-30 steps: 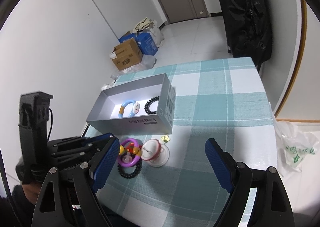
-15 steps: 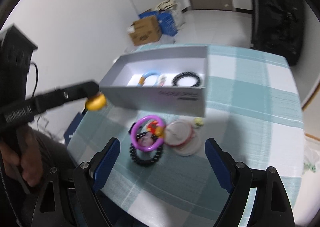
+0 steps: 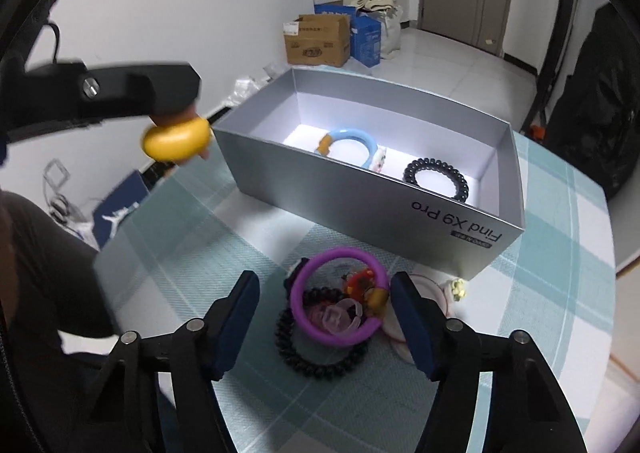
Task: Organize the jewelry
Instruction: 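Grasp the purple ring with the right gripper while the left gripper holds the yellow charm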
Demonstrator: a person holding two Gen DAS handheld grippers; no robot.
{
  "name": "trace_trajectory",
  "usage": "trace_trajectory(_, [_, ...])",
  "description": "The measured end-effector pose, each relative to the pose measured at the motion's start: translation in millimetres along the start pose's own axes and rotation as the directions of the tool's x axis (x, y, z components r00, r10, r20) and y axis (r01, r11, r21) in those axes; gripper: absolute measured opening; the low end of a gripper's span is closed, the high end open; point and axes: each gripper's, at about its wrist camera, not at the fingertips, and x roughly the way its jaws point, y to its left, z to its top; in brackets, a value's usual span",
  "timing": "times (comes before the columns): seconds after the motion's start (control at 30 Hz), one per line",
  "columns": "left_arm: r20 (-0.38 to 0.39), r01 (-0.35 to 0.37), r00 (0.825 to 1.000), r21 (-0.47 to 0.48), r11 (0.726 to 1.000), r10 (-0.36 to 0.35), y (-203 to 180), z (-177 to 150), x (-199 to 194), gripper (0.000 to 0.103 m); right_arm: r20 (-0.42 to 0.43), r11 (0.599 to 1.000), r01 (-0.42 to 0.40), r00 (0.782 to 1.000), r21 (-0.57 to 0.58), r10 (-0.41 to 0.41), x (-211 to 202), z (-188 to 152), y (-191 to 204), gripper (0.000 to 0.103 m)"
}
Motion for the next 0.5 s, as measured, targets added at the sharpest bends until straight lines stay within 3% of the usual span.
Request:
trace_trajectory(0.1, [0.003,0.007,1.0,-0.017,1.0,-0.007,3,1,-1,0.01,-0.009,1.0,0.027,1.0,-0.013,-0.027,3,-1,0,0.055])
trace_trajectory(0.5, [0.006,0.001,1.0,-0.016,1.0,-0.001,1,2,1,0.01,0.004,1.0,0.001,1.0,0.01,-0.001,-7,0,-6,0.053])
